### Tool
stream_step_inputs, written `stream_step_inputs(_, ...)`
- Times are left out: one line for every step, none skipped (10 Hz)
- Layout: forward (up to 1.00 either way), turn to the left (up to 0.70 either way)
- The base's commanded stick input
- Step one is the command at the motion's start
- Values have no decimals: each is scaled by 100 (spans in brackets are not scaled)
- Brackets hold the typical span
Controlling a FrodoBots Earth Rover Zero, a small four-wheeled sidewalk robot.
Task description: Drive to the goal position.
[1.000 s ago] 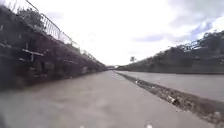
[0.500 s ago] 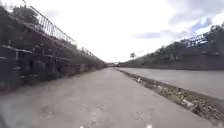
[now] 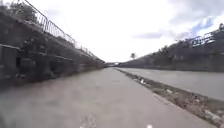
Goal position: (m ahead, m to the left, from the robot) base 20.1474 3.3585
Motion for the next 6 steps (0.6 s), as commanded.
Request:
stream_step_inputs(100, 27)
stream_step_inputs(100, 27)
stream_step_inputs(100, 27)
stream_step_inputs(100, 27)
stream_step_inputs(100, 27)
stream_step_inputs(100, 0)
